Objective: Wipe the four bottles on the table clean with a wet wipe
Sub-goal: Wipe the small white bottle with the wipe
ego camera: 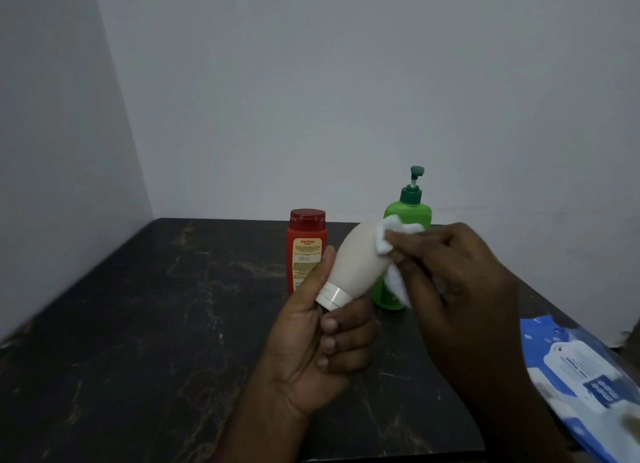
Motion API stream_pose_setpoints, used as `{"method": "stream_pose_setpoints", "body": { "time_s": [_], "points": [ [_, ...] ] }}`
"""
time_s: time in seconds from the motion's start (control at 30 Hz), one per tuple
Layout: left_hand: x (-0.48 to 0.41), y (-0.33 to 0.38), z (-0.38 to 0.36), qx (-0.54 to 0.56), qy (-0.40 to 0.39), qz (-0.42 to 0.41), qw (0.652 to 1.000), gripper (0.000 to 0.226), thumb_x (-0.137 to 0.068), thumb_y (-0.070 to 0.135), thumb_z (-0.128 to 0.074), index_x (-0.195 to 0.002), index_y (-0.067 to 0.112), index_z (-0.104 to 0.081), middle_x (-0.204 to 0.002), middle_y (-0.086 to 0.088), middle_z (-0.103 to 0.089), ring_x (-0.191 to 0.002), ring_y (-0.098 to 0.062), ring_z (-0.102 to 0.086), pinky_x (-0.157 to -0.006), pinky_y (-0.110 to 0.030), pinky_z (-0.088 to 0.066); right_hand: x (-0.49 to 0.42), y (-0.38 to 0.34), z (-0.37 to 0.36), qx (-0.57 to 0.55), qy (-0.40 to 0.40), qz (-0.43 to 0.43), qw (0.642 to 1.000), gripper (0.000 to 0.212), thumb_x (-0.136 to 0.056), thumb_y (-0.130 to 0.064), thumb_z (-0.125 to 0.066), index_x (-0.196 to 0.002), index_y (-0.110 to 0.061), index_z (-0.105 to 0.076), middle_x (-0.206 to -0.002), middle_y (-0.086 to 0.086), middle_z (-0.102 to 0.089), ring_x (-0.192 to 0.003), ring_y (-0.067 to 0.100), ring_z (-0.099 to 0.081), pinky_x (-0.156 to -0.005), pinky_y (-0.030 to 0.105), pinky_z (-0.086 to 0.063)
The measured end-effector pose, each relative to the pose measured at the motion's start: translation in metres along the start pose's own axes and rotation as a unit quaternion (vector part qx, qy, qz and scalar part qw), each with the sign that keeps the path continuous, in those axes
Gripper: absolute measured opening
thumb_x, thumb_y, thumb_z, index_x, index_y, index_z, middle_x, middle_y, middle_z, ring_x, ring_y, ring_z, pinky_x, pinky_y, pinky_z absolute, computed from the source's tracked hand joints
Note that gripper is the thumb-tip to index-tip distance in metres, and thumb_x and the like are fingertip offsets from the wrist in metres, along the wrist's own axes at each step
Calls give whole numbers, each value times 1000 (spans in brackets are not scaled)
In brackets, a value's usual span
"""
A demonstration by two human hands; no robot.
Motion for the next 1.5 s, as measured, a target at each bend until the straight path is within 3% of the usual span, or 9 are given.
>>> {"method": "stream_pose_setpoints", "body": {
  "time_s": [0.17, 0.43, 0.6, 0.7, 0.83, 1.03, 1.13, 1.23, 1.5],
  "points": [
    [0, 7, 10, 20, 9, -20, 1000, 59, -97, 57, -43, -120, 7, -65, -46, 3, -52, -34, -5, -49, -33, -16, -21, 10, -33, -32, -58, -166, 95, 980, 27, -94, -18, -56, -111, -10, -76, -91, 0, -58, -82, 9, -56, -70, 16, -44],
    [2, -4, 0, -22, 8, 5, 1000, 62, -94, 51, -58, -133, 4, -57, -48, 2, -46, -34, -5, -43, -34, -16, -20, -1, 11, 7, 17, 27, -26, 999, 21, -92, -6, -67, -112, -8, -75, -98, 6, -66, -87, 6, -57, -81, 3, -38],
    [0, -7, -7, 1, -14, 20, 1000, 62, -94, 50, -57, -132, 2, -52, -49, 2, -46, -36, -6, -28, -34, -16, -20, 2, 25, 10, -113, 52, -89, 988, 20, -94, -14, -66, -113, -12, -73, -102, 4, -69, -96, 7, -65, -82, 15, -50],
    [-3, -4, -4, 26, -12, 0, 1000, 51, -97, 54, -49, -100, 5, -58, -49, 2, -46, -34, -6, -39, -32, -17, -21, 0, 5, -4, -88, -10, -37, 995, 24, -89, -8, -64, -110, -12, -75, -99, 1, -63, -93, 7, -61, -81, 12, -46],
    [-3, 2, 1, 47, -22, -15, 999, 59, -98, 58, -38, -104, 9, -70, -51, 2, -54, -38, -6, -53, -33, -16, -28, 10, -21, -35, -41, -166, 63, 983, 24, -92, -18, -60, -111, -16, -75, -94, -11, -51, -84, 1, -53, -75, 5, -39],
    [2, 4, 8, -139, 73, -55, 986, 52, -94, 54, -56, -119, 8, -60, -57, -3, -42, -39, -8, -40, -36, -18, -25, -1, 4, -6, 20, -60, 1, 998, 23, -87, -10, -65, -108, -12, -76, -95, 1, -63, -86, 5, -54, -78, 5, -39],
    [4, 1, 4, -173, 62, -35, 982, 59, -89, 45, -62, -128, 1, -53, -68, -8, -49, -51, -14, -42, -42, -23, -29, -3, 18, 9, 40, 1, -41, 998, 19, -93, -8, -68, -110, -8, -75, -100, 8, -68, -87, 11, -59, -81, 2, -38],
    [8, 3, -8, -217, 22, -42, 975, 52, -85, 35, -56, -135, 21, -59, -75, -11, -55, -59, -16, -43, -50, -27, -28, -2, 20, 19, 47, 37, -53, 997, 21, -91, -7, -68, -111, -5, -74, -100, 11, -68, -87, 13, -60, -83, 0, -37],
    [21, 34, -14, -399, 90, -143, 901, 47, -94, 36, -55, -140, 29, -54, -78, -8, -60, -59, -13, -50, -52, -29, -40, -1, -12, -7, -57, -133, 61, 988, 25, -87, -8, -67, -109, -14, -76, -98, -2, -61, -92, 4, -59, -81, 8, -42]
  ]
}}
Point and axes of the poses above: each hand's wrist, its own x-axis away from the middle knuckle, its own z-axis out of the back of the hand, y = z × x, the point moved 10 cm from there along -x, towards the middle knuckle
